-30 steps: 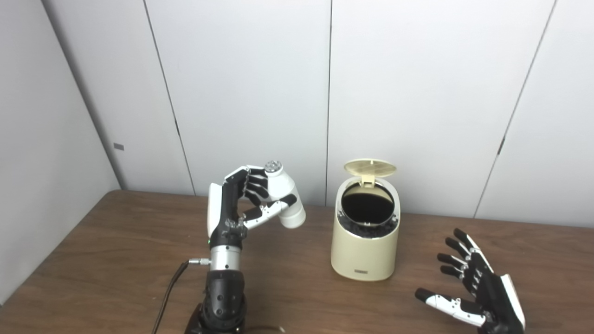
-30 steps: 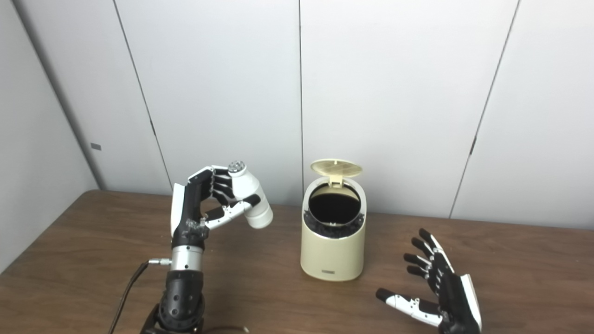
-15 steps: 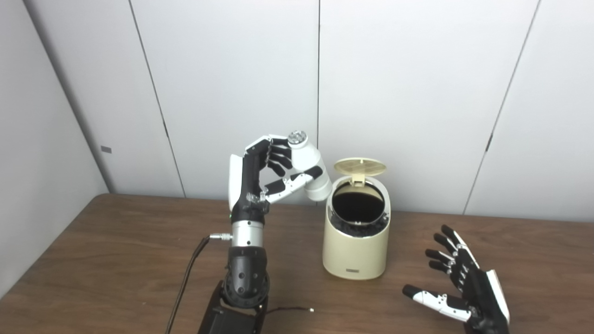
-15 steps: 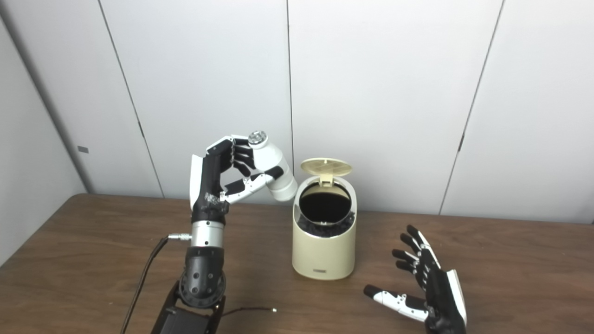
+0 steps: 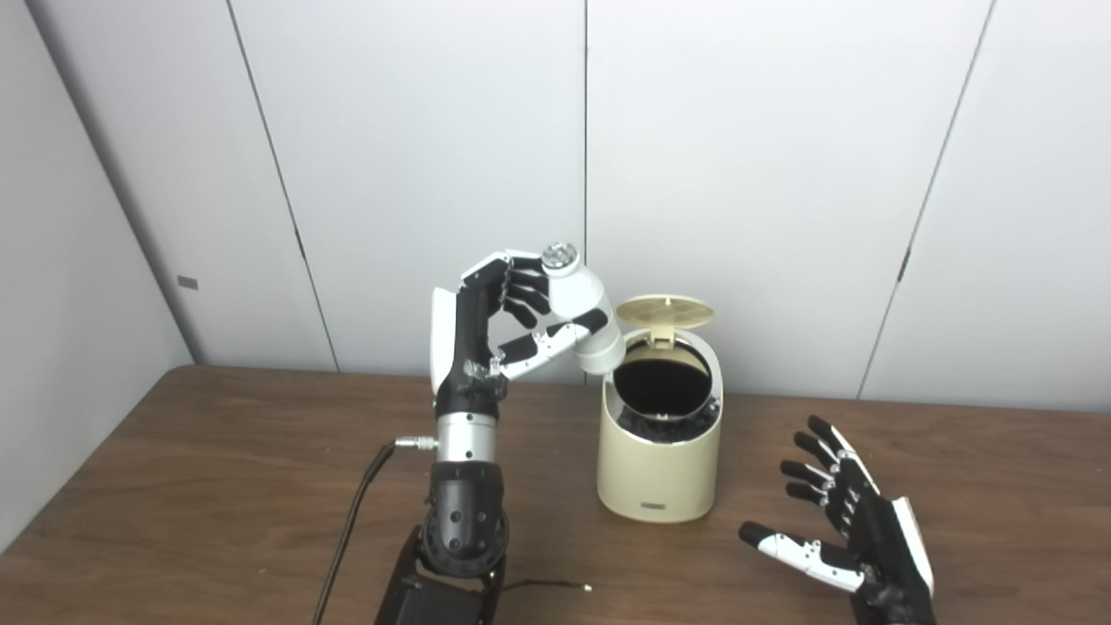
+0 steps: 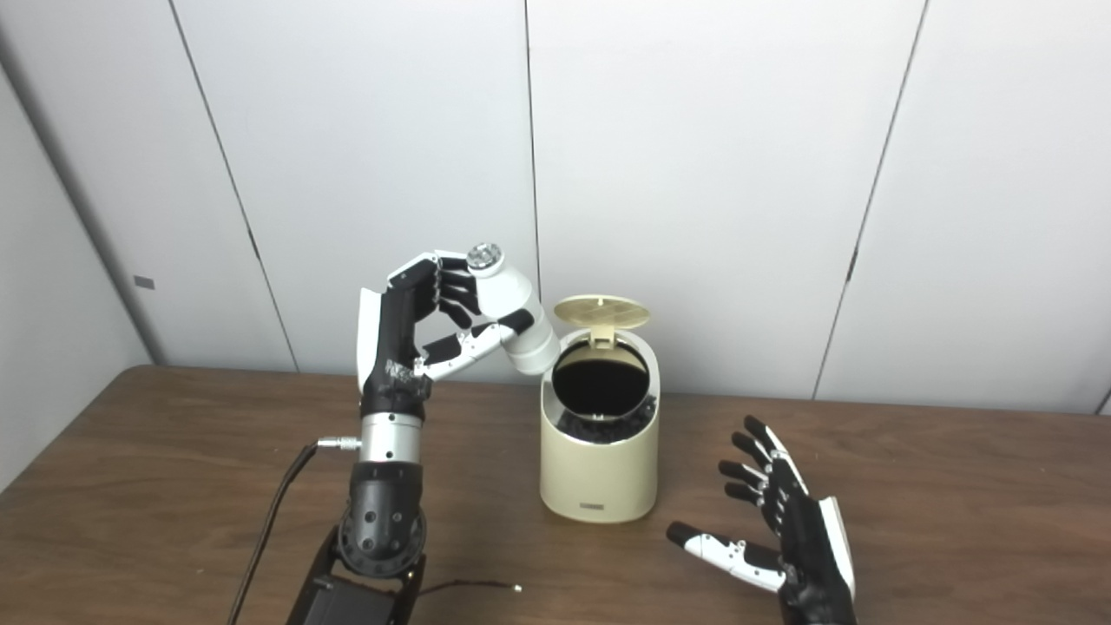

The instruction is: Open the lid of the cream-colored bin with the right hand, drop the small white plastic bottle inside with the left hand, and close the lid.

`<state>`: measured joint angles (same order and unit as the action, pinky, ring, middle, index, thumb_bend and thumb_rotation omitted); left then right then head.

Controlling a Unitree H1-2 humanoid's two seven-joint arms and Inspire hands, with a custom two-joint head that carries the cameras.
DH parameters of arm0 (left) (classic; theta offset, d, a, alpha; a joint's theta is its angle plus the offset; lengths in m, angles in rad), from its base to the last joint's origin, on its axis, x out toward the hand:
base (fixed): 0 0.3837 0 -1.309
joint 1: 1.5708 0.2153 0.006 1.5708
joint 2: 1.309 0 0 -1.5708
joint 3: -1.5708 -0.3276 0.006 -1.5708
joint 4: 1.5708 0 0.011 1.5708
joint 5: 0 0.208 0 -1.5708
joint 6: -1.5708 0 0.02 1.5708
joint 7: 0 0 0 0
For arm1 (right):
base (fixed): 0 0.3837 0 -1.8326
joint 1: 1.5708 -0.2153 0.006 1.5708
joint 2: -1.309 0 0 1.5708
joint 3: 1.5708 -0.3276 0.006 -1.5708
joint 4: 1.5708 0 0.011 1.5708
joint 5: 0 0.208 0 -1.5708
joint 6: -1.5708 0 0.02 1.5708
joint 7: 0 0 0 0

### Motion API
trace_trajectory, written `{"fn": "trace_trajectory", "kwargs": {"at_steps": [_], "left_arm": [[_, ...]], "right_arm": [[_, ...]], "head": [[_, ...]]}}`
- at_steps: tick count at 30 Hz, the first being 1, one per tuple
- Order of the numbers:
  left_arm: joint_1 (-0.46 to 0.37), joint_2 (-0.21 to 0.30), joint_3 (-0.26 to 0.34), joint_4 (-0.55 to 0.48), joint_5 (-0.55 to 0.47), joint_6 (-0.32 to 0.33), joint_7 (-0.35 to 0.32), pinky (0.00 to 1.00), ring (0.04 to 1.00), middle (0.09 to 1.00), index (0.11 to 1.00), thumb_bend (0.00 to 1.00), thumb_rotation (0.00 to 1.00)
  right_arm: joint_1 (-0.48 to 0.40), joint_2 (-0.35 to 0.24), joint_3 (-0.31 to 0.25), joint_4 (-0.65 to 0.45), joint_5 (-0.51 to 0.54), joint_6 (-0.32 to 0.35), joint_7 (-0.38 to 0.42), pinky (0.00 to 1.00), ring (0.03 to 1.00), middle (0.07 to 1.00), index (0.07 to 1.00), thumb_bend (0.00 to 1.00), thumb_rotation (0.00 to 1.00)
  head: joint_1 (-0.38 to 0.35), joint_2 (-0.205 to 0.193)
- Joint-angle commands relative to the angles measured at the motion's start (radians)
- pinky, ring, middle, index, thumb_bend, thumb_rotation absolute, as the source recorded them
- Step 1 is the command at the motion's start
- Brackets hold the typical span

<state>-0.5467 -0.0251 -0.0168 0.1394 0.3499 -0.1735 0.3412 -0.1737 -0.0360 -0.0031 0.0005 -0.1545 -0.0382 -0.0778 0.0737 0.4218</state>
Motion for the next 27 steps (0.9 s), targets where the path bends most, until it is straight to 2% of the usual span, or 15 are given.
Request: {"fn": "trace_trajectory", "kwargs": {"at_steps": [1,14,27], "left_arm": [[-0.059,-0.009,-0.006,-0.035,0.011,-0.012,0.003,0.32,0.425,0.478,0.512,0.50,0.00],[-0.051,-0.045,-0.018,-0.019,-0.011,-0.017,-0.006,0.34,0.431,0.484,0.508,0.50,0.00],[-0.039,-0.074,-0.026,0.069,-0.024,-0.088,0.020,0.33,0.421,0.481,0.518,0.50,0.00]], "right_arm": [[-0.033,0.006,0.006,-0.027,-0.017,-0.035,-0.015,0.71,0.763,0.869,0.895,0.83,0.16],[-0.027,0.020,0.007,-0.046,-0.028,-0.027,-0.021,0.70,0.760,0.874,0.900,0.82,0.15],[-0.019,0.029,0.009,-0.069,-0.023,-0.022,-0.019,0.72,0.771,0.874,0.904,0.81,0.14]], "head": [[0.000,0.000],[-0.017,0.011],[-0.032,0.019]]}}
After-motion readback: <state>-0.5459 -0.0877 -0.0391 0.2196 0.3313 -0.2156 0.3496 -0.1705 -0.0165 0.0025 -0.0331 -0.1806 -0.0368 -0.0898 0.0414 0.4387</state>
